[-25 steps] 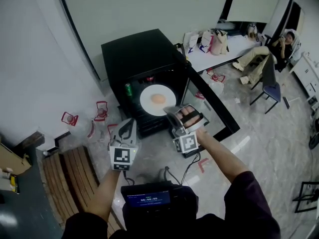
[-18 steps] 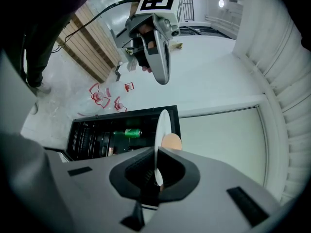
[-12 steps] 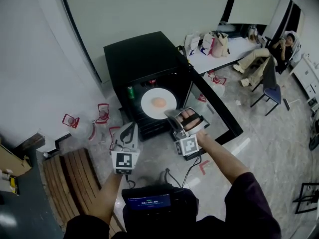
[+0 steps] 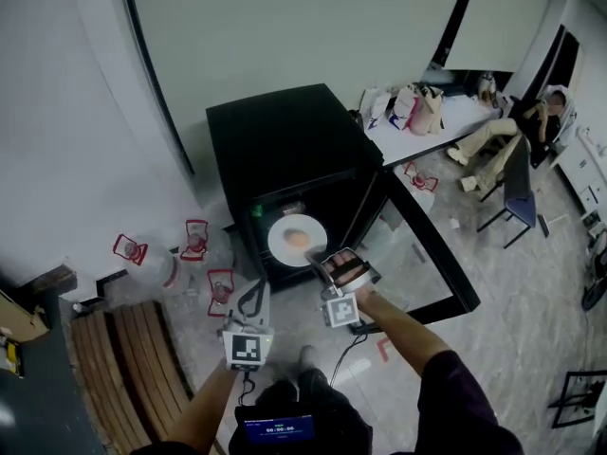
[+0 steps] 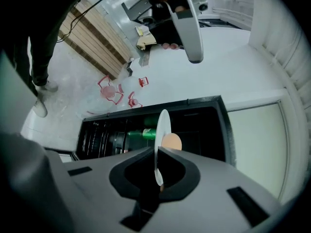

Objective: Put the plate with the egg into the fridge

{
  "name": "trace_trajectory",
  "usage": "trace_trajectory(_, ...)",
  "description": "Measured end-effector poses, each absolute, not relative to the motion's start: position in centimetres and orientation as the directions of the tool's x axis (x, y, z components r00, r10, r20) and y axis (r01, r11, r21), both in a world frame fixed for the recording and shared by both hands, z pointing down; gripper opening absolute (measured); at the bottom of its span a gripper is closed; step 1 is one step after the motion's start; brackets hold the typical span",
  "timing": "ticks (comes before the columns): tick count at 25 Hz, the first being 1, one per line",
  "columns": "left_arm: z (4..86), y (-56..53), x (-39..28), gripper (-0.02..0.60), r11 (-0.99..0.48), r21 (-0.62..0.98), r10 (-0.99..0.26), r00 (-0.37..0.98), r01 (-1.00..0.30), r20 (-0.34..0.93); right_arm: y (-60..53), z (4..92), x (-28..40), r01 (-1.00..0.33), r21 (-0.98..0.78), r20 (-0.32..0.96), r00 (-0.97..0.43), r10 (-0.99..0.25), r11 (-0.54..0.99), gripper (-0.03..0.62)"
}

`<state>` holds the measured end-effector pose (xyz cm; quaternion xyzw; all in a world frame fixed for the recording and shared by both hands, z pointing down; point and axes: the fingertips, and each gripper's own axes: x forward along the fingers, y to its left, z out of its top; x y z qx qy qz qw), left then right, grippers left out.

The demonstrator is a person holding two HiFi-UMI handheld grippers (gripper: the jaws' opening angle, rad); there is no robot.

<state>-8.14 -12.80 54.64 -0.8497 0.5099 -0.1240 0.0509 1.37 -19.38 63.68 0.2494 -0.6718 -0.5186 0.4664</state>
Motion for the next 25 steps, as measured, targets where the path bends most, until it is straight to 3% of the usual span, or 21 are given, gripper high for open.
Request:
trace_trajectory(8,62.9,-20.3,-7.6,0.009,-0.460,-0.214,-0.884,0.420,-0.862,0.206,-29.9,72.7,0.0,0.265,0.891,0.453,-0.436,-0.778,0.370,0.020)
trace_trajectory(12,66.0,-23.9,-7.0,0.009,-0.428,-0.211,-0.896,0.382,-0.879,0.225,-31.7,80.5,1.6,0.368,0.705,0.710,-0.373,-0.598,0.607,0.020)
trace_trajectory(14,67.1,-26.0,-6.7,0.010,-0.406,-0.202,-0.905,0.361,-0.891,0.226,-34.0,80.6,0.8,0.372,0.753,0.658,-0.421,-0.624,0.543,0.020)
trace_trajectory(17,68.6,-28.5,-6.0,0.010,-0.393,-0.196,-0.910,0.349,-0.898,0.225,-38.1,78.2,-1.1,0.343,0.893,0.438,-0.522,-0.732,0.290,0.020)
trace_trajectory(25,71.4,-31.1,-4.7,0.009,-0.380,-0.172,-0.909,0.332,-0.909,0.253,-39.6,79.8,-1.1,0.360,0.883,0.459,-0.536,-0.709,0.300,0.020)
